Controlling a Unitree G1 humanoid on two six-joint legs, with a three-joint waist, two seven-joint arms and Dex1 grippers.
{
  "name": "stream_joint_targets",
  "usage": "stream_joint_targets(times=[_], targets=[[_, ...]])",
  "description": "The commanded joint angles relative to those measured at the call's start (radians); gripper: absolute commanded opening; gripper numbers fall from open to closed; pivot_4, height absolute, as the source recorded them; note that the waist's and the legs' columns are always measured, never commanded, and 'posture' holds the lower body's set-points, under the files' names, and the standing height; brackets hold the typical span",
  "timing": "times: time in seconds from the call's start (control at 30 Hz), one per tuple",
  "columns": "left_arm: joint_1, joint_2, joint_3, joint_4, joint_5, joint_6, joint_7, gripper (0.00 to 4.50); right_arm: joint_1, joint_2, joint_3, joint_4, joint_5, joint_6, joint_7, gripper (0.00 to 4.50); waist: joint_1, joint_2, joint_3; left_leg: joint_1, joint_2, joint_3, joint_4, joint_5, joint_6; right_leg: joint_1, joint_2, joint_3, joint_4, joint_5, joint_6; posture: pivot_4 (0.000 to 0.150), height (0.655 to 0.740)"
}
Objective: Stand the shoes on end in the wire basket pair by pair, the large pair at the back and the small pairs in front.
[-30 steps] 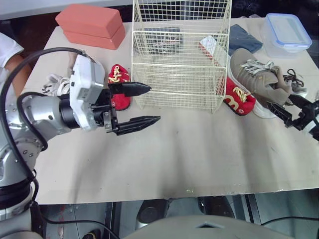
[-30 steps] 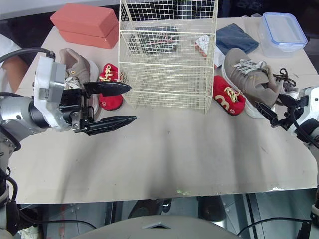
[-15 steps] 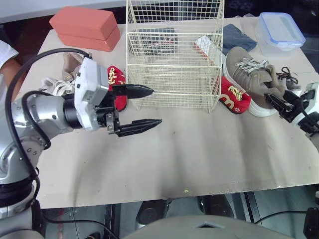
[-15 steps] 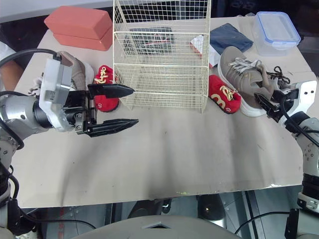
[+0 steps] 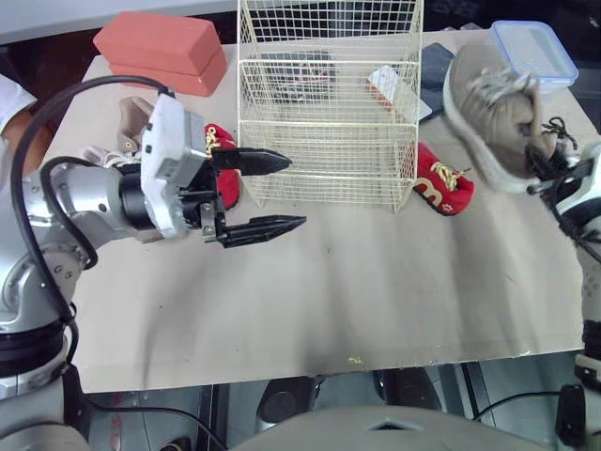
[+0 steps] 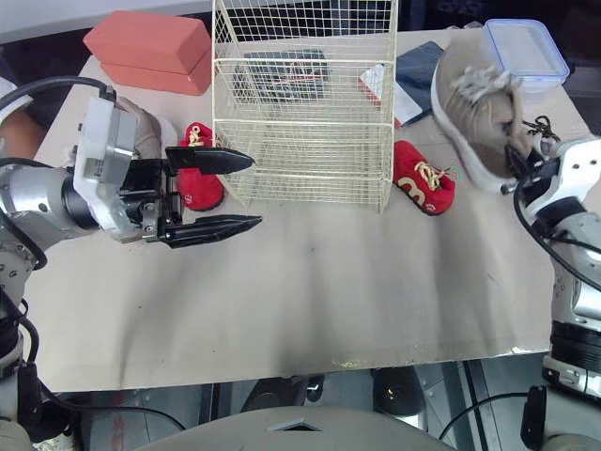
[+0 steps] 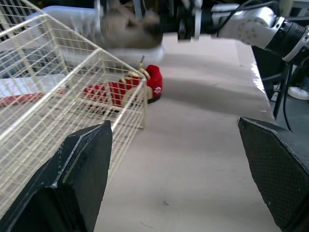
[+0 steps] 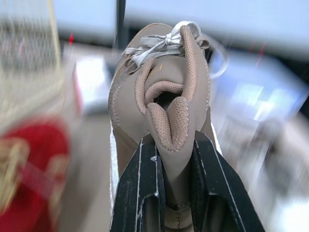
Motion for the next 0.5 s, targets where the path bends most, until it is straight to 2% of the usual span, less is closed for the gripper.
stream_joint_targets(times=[0.03, 0.23, 0.5], targets=[[-0.037, 0.003, -0.008, 0.023, 0.035, -0.042, -0.032, 4.5, -0.076, -0.052, -0.021, -0.125, -0.033, -0.194, 0.017, 0.03, 0.0, 0.0, 0.0, -0.001, 0.0, 0.0, 0.0, 0.0, 0.0, -0.001, 0.0, 0.0, 0.0, 0.0, 0.0, 0.15, 0.74], [-0.11, 0.002, -0.006, 0.111, 0.067, -0.098, -0.104, 4.5, -0.127, -0.142, 0.169, -0.174, -0.174, -0.486, 0.183, 0.03, -0.004, 0.0, 0.0, -0.001, 0.001, 0.0, -0.001, 0.0, -0.001, -0.002, 0.001, -0.001, 0.0, 0.0, 0.0, 0.15, 0.74], [-0.214, -0.004, 0.087, 0.172, -0.014, -0.125, -0.169, 4.5, -0.237, -0.257, 0.336, -0.01, -0.208, -0.843, 0.398, 0.03, 0.002, -0.003, 0.002, -0.003, 0.0, 0.0, 0.002, 0.0, -0.001, -0.002, 0.001, -0.004, -0.001, 0.0, 0.0, 0.15, 0.74]])
